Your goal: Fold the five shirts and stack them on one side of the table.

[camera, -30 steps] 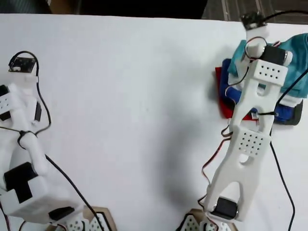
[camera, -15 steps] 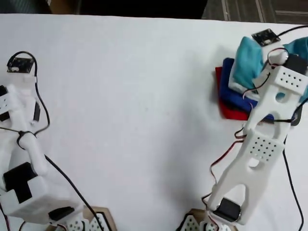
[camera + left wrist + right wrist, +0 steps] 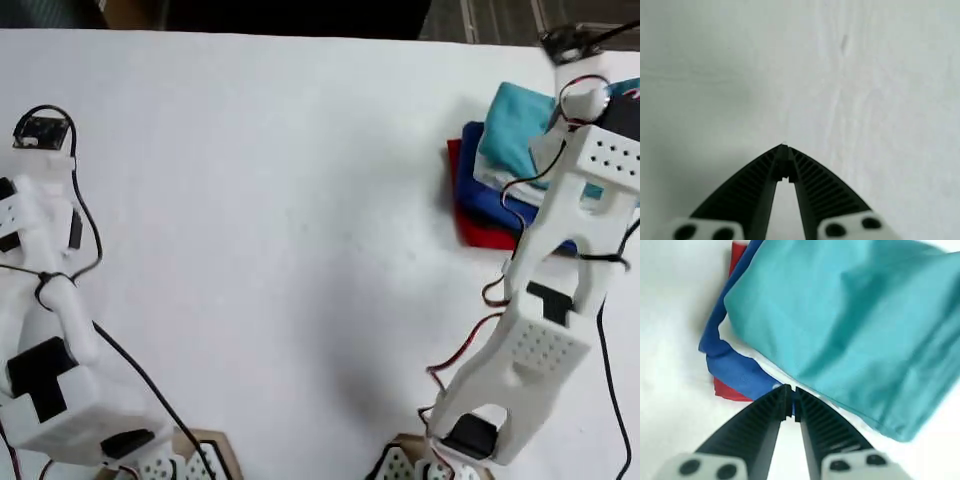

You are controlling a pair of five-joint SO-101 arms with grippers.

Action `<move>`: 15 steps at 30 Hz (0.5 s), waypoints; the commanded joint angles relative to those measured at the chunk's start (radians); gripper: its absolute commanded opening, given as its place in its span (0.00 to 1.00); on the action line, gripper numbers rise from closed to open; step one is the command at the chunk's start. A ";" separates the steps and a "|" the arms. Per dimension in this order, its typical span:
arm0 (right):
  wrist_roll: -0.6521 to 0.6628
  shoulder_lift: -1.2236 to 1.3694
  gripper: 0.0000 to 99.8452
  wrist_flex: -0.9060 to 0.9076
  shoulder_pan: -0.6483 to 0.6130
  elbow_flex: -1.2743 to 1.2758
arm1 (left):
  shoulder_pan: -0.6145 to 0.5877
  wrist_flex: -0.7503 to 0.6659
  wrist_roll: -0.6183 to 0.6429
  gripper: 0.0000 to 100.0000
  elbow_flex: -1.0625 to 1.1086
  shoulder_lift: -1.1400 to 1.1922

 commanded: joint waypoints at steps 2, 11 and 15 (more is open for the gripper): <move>-0.144 -0.183 0.02 0.031 -0.019 0.005 | 0.008 0.064 -0.002 0.03 -0.044 -0.091; -0.189 -0.788 0.02 0.021 -0.280 0.611 | 0.195 0.101 -0.018 0.03 0.209 -0.646; -0.288 -1.035 0.02 -0.054 -0.328 0.980 | 0.319 0.003 -0.046 0.03 0.506 -0.956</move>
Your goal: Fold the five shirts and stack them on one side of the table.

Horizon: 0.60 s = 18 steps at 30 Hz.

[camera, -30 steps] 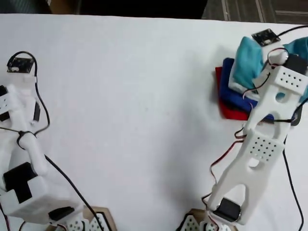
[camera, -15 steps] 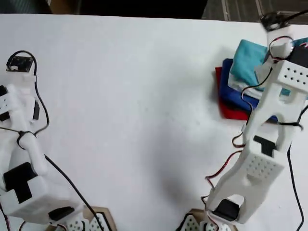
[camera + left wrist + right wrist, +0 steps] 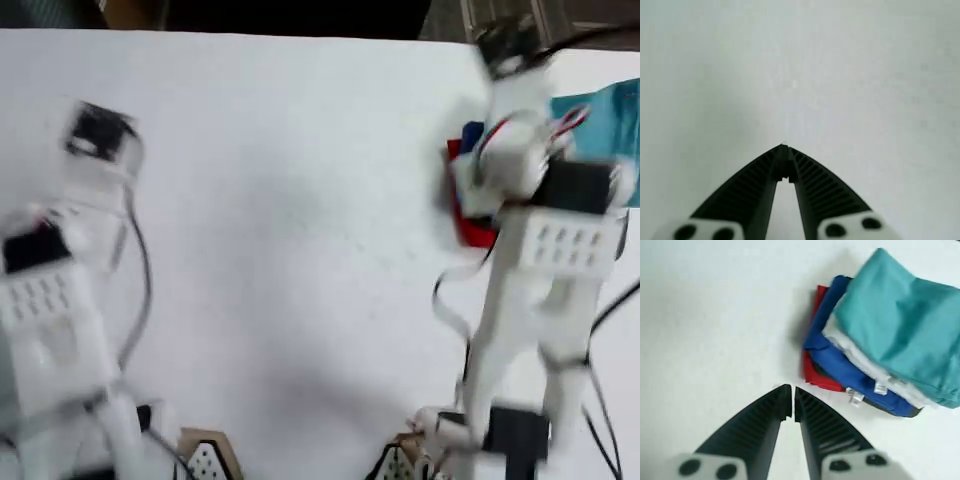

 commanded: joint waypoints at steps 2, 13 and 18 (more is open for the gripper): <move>-0.071 -0.308 0.02 -0.076 -0.022 0.430 | 0.087 -0.089 -0.014 0.03 0.294 -0.381; -0.037 -0.765 0.02 -0.200 0.025 1.117 | 0.084 -0.089 -0.094 0.03 0.826 -1.053; -0.037 -0.961 0.02 -0.354 0.058 1.389 | 0.083 -0.086 -0.092 0.05 0.977 -1.138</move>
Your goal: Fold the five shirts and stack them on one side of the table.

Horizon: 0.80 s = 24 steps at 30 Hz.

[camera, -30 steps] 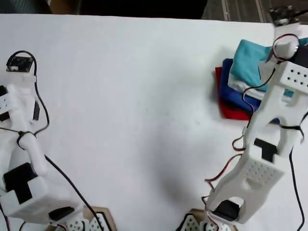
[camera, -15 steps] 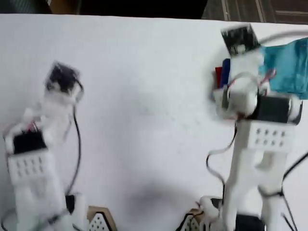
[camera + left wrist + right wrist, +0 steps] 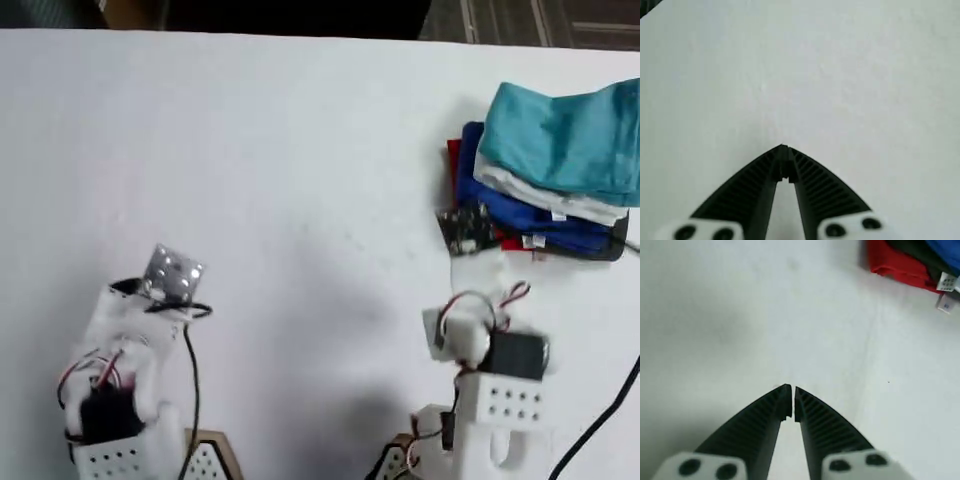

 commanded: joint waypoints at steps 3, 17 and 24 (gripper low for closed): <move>0.002 -0.239 0.02 -0.171 0.022 0.311 | -0.009 0.008 0.034 0.07 0.096 -0.032; -0.107 -0.593 0.02 -0.188 0.010 0.637 | 0.058 0.114 0.743 0.07 0.176 -0.049; -0.080 -0.599 0.02 -0.162 -0.035 0.637 | 0.215 0.118 0.729 0.07 0.176 -0.049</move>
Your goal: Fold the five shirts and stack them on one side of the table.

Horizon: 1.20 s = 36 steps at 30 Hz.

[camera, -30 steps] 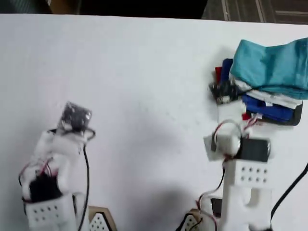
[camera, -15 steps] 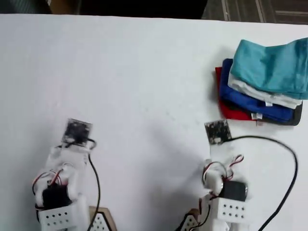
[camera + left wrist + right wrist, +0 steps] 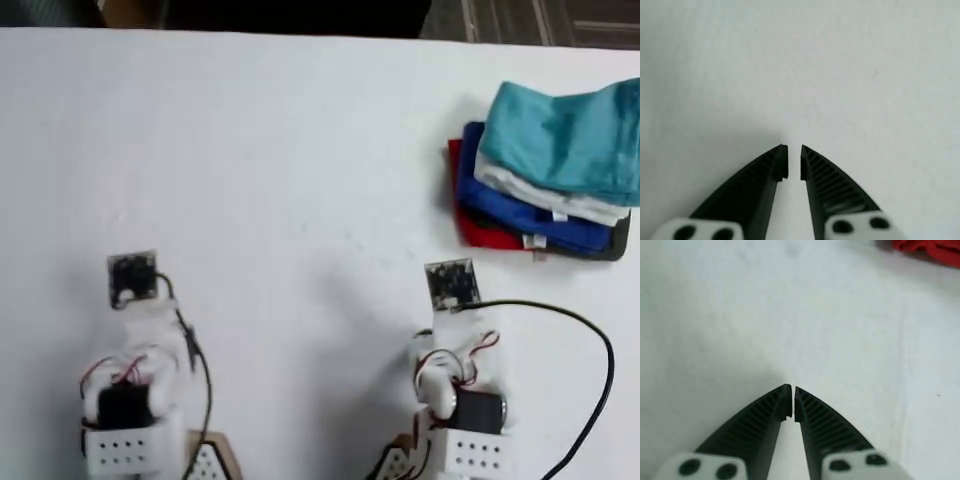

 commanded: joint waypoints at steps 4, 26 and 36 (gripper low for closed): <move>0.005 -0.001 0.02 0.005 -0.019 0.009 | 0.275 0.003 0.003 0.07 0.024 -0.026; 0.005 -0.004 0.02 0.007 -0.016 0.009 | 0.318 0.003 0.000 0.07 0.024 -0.026; 0.005 -0.004 0.02 0.007 -0.016 0.009 | 0.318 0.003 0.000 0.07 0.024 -0.026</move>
